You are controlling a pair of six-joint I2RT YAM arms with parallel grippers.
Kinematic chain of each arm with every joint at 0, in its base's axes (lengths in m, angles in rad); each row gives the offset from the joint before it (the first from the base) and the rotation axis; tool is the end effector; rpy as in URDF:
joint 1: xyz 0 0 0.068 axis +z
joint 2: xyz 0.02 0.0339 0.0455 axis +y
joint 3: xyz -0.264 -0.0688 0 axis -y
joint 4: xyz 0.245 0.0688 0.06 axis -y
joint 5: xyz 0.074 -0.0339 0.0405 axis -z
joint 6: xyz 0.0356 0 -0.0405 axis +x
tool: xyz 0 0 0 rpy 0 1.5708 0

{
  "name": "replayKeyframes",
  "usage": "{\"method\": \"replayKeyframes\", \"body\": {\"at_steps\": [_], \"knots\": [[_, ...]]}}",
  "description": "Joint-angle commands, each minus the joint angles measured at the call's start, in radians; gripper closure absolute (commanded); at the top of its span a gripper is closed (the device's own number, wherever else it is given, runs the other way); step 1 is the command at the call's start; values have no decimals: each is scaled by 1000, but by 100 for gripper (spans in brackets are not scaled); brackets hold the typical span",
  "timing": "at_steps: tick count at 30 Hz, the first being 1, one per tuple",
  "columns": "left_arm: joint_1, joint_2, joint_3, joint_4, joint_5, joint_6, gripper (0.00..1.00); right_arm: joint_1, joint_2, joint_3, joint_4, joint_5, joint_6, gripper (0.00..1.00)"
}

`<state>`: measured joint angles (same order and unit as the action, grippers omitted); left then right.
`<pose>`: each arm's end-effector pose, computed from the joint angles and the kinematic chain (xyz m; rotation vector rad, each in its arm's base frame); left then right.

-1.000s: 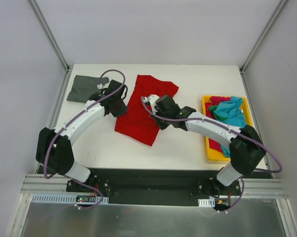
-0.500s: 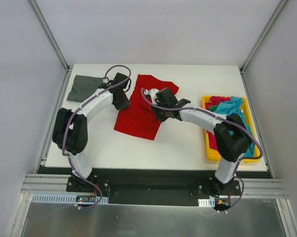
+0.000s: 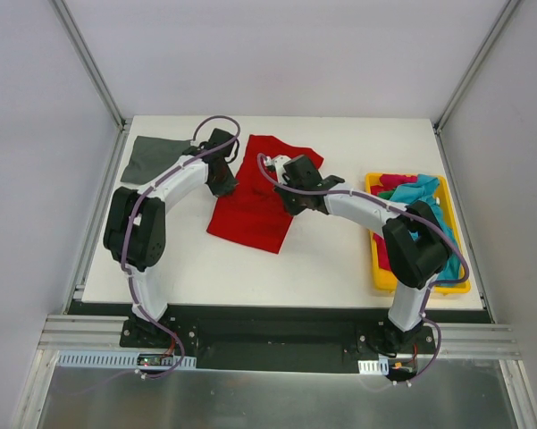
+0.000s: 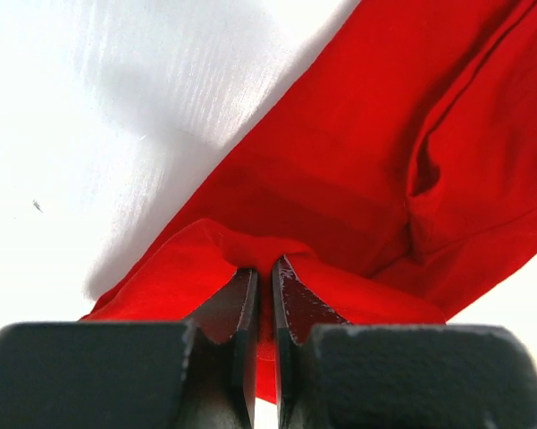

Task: Fold and stack the t-shirts
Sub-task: Fold the folded rectangular tshirt in 1/3 of the way

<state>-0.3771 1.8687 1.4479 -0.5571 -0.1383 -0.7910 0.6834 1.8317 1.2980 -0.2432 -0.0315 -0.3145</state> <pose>0.3799 -0.1452 0.2299 -0.5787 2.4930 -0.2831 0.3154 0.2583 0.2188 -1.1418 2.0628 0.2178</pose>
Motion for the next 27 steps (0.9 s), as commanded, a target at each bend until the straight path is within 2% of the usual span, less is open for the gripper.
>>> {"method": "replayKeyframes", "body": {"at_steps": [1, 4, 12, 14, 15, 16, 19, 20, 22, 23, 26, 27], "knots": [[17, 14, 37, -4, -14, 33, 96, -8, -15, 34, -5, 25, 28, 92], [20, 23, 48, -4, -18, 38, 96, -8, -22, 38, -24, 58, 26, 89], [24, 84, 83, -4, 9, 55, 87, -10, 35, 79, -68, 97, 41, 87], [27, 89, 86, -4, 0, 55, 84, -12, 49, 95, -70, 116, 43, 81], [29, 89, 91, -7, -21, 52, 80, -16, 57, 107, -70, 125, 43, 73], [32, 86, 100, -6, -44, 52, 67, -21, 69, 130, -79, 145, 48, 58], [47, 58, 149, -12, -76, 82, 4, -39, 98, 237, -168, 211, 54, 29], [52, 35, 157, -17, -75, 90, 1, -39, 98, 263, -206, 228, 54, 27], [52, -34, 146, -21, -95, 99, 1, -38, 54, 276, -241, 232, 55, 19], [52, -78, 126, -18, -106, 99, 1, -36, 23, 259, -237, 208, 60, 4], [52, -219, 13, -18, -127, 89, 1, -25, -93, 146, -162, 90, 87, 4], [52, -265, -39, -18, -132, 73, 1, -18, -129, 98, -125, -3, 97, 4]]}}
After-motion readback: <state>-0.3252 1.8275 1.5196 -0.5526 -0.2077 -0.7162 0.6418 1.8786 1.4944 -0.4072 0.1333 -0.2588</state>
